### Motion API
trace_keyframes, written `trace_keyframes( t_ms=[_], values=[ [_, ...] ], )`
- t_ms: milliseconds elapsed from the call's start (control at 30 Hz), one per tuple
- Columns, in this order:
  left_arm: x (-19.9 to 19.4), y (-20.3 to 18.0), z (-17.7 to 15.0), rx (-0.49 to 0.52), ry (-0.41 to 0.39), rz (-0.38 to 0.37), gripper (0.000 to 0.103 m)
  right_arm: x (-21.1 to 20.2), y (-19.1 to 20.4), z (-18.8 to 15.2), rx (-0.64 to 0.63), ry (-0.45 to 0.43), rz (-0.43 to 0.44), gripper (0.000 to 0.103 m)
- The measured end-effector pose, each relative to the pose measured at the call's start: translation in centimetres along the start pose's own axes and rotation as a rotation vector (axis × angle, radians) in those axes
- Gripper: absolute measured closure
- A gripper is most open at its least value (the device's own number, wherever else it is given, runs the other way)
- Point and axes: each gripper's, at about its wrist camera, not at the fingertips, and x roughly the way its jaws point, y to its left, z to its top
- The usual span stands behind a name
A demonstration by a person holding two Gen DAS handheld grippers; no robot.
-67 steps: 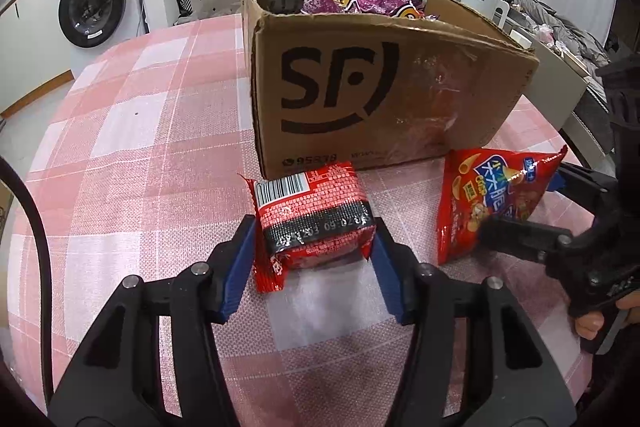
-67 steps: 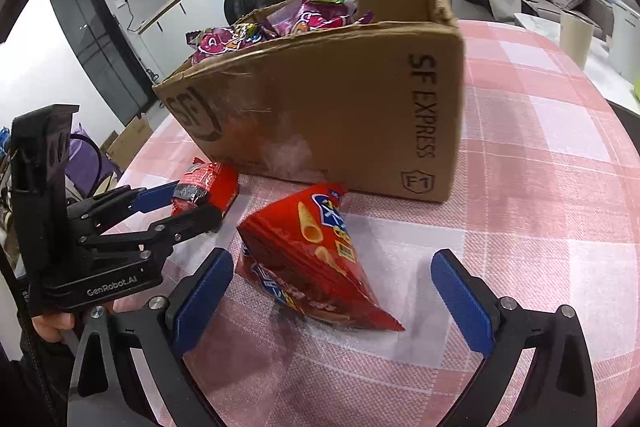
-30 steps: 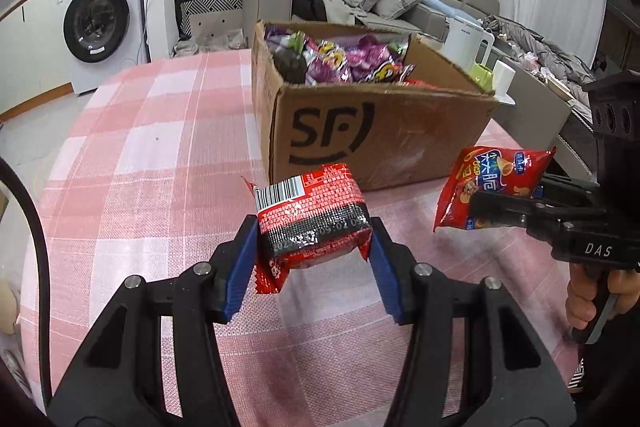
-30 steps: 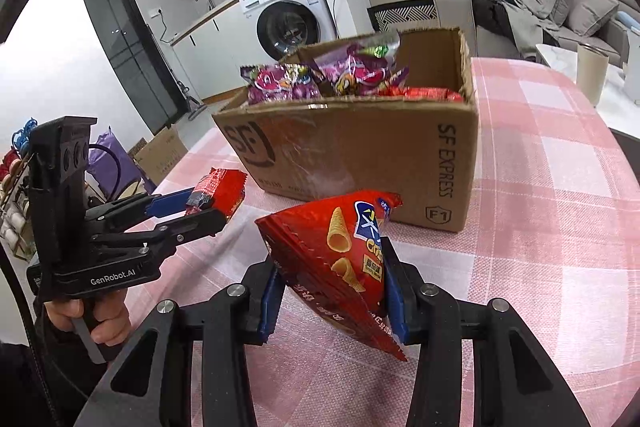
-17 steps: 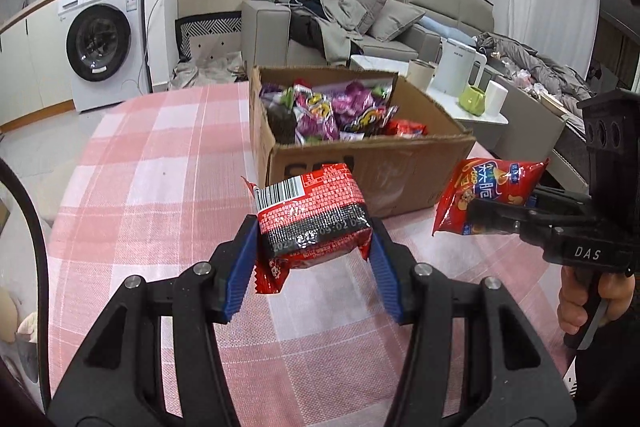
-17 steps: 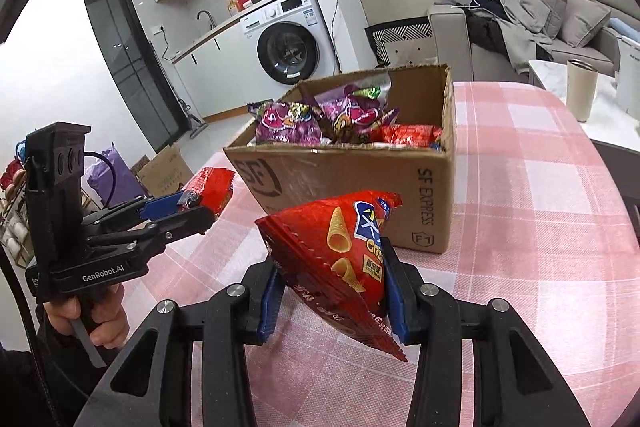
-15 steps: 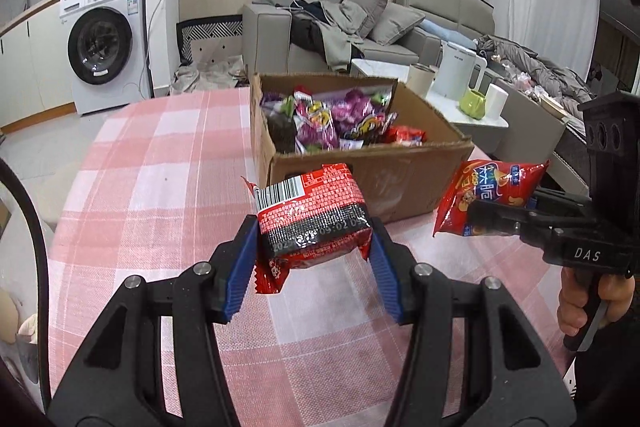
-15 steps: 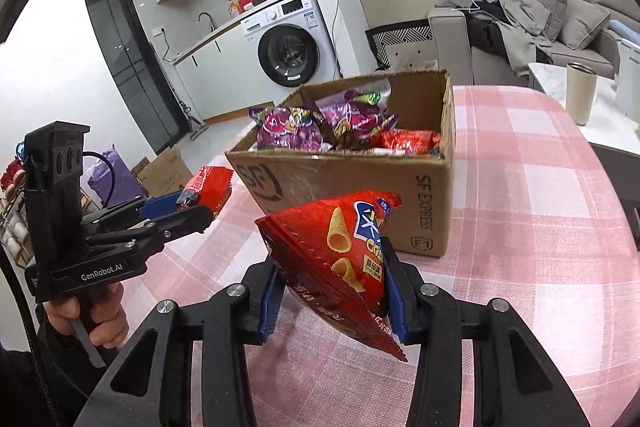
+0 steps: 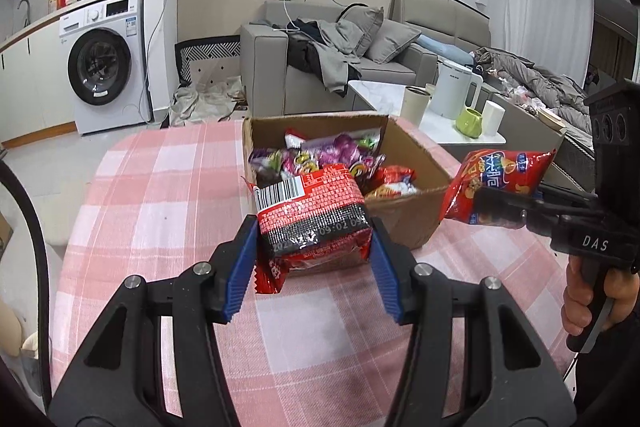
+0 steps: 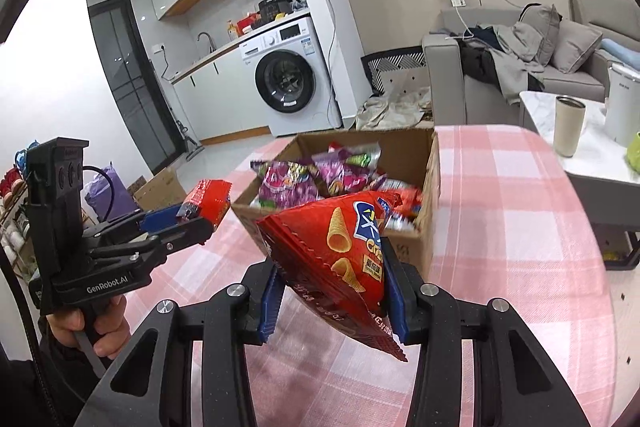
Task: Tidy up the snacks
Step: 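Carry both red packets over the cardboard box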
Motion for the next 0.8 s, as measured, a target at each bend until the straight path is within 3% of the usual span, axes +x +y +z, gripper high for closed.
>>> trace_keyframes(
  t_ms=[400,800],
  values=[
    [1.2,-1.6,3.2,0.025,-0.033,0.015,0.052,0.2,-0.5,2.9,0.007,-0.035,-0.030,0.059],
    [5.6,-2.2,5.8,0.025,-0.021,0.031,0.052,3.0,-1.0,4.6,0.016,-0.017,-0.046,0.059]
  ],
)
